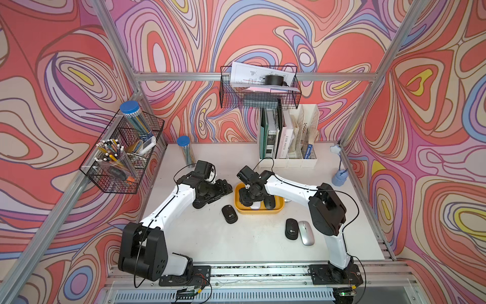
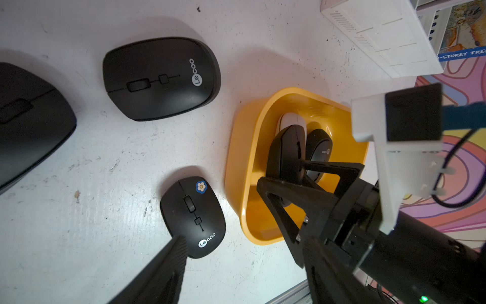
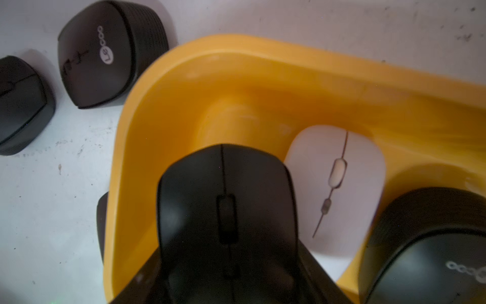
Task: Put the mouse in the storage box
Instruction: Place the mouse in the storage box.
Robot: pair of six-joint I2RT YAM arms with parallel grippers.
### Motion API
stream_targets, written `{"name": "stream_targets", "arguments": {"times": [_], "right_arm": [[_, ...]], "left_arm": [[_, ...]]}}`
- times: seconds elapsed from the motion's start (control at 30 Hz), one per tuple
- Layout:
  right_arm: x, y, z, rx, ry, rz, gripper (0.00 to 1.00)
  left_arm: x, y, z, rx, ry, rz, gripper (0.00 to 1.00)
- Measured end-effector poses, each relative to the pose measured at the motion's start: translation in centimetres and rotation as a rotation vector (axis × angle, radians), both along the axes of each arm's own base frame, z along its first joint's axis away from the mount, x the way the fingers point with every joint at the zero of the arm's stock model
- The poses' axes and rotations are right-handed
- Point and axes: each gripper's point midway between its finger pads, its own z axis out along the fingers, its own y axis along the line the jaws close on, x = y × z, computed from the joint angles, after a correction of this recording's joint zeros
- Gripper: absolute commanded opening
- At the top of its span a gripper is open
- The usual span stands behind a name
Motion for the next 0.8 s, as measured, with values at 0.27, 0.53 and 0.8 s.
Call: {"name": "stream_targets", "arguments": {"times": [0.27,0.53,0.8], "right_arm": [[0.8,1.1,-0.5,0.028,0.001,-0.03,0.42],[1.0,1.1,-0.5,0.024,-0.002,-0.044,0.44],[1.4,0.5,-0.6,-0.008,-0.02,-0.057,0.45]], "left_arm": [[-0.4,0.1,-0.3,0.011,0.009,-0.017,0.76],[-0.5,0.1,-0.2,0.014,0.003,-0.028,0.76],[-0.8,0.0,-0.4,0.006,0.012,-0.033,0.76]]}}
